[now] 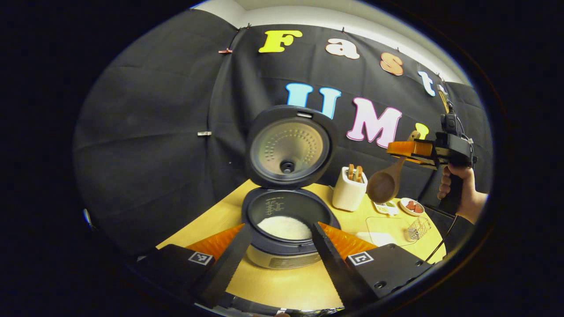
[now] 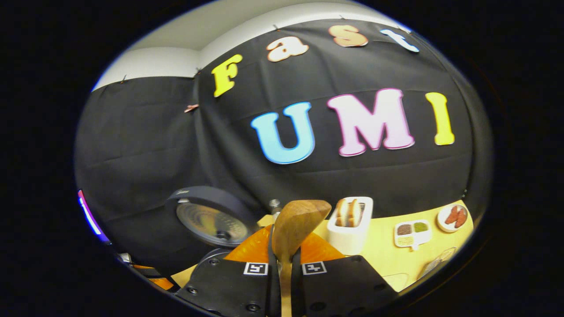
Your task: Close the left gripper, press the button to open the rice cooker; take a wooden spoon from the chopstick holder with the right hand, scoop a spoonful of rice and pour it into the rice cooker, then put the wooden spoon back into the chopstick holder.
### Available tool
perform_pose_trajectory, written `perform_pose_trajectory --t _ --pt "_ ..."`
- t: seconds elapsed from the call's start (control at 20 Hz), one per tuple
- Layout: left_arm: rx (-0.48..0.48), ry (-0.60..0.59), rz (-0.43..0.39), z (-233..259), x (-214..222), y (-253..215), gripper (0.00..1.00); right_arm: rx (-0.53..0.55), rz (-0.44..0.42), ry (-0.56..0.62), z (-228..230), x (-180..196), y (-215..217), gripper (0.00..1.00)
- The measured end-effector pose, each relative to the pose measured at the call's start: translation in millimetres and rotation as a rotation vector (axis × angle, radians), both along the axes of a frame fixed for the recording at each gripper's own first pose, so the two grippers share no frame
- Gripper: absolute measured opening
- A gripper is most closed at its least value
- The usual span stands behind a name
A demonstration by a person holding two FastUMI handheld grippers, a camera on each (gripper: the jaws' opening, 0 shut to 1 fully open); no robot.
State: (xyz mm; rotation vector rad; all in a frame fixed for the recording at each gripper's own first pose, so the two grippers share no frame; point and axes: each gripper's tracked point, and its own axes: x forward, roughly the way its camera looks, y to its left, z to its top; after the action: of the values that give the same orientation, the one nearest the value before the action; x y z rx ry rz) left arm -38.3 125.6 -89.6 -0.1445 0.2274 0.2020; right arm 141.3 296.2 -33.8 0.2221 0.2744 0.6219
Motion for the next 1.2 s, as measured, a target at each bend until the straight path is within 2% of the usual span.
perform_pose_trajectory --t 0.35,0.55,0.8,1.2 --pt "0.05 -0.016 -0.042 18.5 14.5 -45.6 0.95 0.043 -0.336 0.041 -4.6 52.9 -174.2 0.13" --pt "0.065 -0.018 -0.032 29.8 21.0 -62.7 0.95 0.074 -0.477 0.084 -20.0 73.0 -250.9 0.13" --pt "0.088 -0.001 0.012 35.9 25.0 -75.1 0.95 0.081 -0.579 0.145 -57.4 92.6 -316.6 0.13" --pt "0.122 0.02 0.114 52.2 21.4 -83.5 0.95 0.078 -0.676 0.267 -132.4 118.5 -371.5 0.14"
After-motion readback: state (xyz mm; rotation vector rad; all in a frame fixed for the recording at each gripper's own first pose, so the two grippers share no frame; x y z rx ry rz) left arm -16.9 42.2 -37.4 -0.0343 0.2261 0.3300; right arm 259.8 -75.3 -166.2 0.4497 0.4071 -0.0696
